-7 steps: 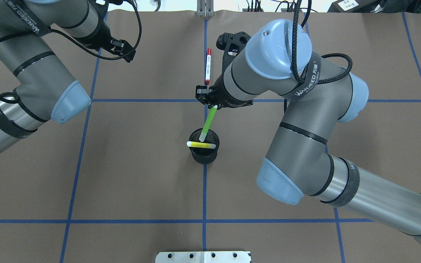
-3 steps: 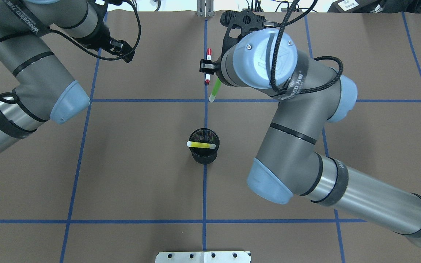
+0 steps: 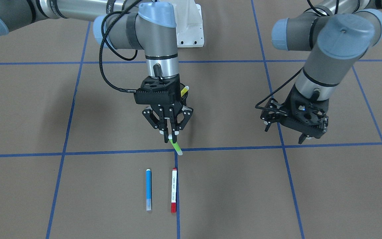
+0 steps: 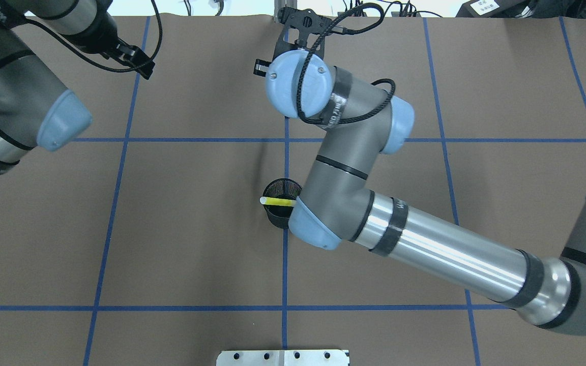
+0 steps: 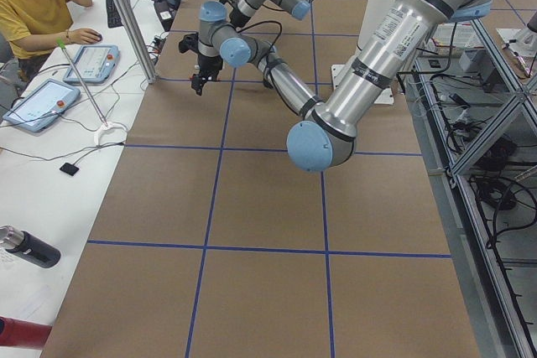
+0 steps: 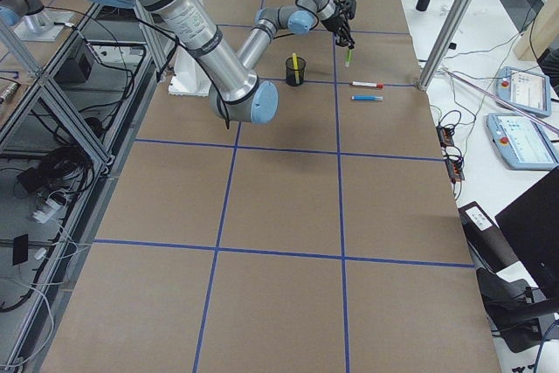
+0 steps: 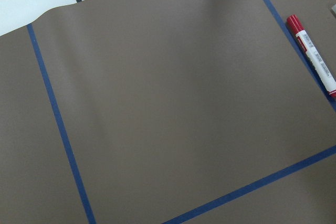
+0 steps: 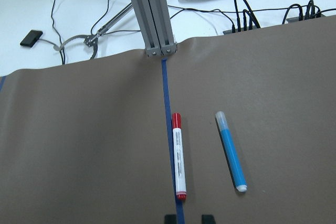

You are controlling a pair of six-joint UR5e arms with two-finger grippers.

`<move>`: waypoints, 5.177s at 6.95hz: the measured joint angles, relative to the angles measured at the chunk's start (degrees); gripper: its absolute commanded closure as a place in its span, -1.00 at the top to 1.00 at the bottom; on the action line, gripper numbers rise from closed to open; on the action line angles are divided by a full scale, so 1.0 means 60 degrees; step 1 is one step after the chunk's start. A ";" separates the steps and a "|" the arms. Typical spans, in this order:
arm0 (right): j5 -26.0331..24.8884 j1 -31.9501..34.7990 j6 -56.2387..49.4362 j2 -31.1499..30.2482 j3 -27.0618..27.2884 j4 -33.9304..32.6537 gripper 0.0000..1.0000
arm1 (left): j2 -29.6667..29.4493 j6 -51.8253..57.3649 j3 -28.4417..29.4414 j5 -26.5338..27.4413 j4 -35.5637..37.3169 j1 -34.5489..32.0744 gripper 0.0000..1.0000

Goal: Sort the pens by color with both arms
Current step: 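Carry the green marker past the red marker and lay it down, then raise the right gripper away while the left arm swings toward the cup, then move the left gripper over the pen cup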

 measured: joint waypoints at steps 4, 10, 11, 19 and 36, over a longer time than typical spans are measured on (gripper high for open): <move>-0.1837 -0.0032 0.0838 0.2215 -0.4532 0.1319 -0.83 | 0.0323 0.1055 0.0014 -0.0660 0.0042 -0.0685 0.99; -0.3081 -0.0861 0.0754 0.2778 -0.6403 0.2100 0.40 | 0.0327 0.1062 0.0055 -0.0682 0.0032 -0.0686 0.99; -0.3064 -0.0879 0.0700 0.2786 -0.6379 0.2104 0.90 | 0.0326 0.1045 0.0057 -0.0682 0.0035 -0.0685 0.99; 0.4330 0.1587 -0.1563 0.1414 -0.2956 0.0241 0.98 | 0.0132 -0.1961 -0.0186 -0.0721 0.0133 -0.0379 1.00; 0.8422 0.3539 -0.5398 -0.1464 0.0500 -0.2397 0.98 | -0.1235 -0.9402 0.0752 -0.1121 -0.1893 0.3747 -0.04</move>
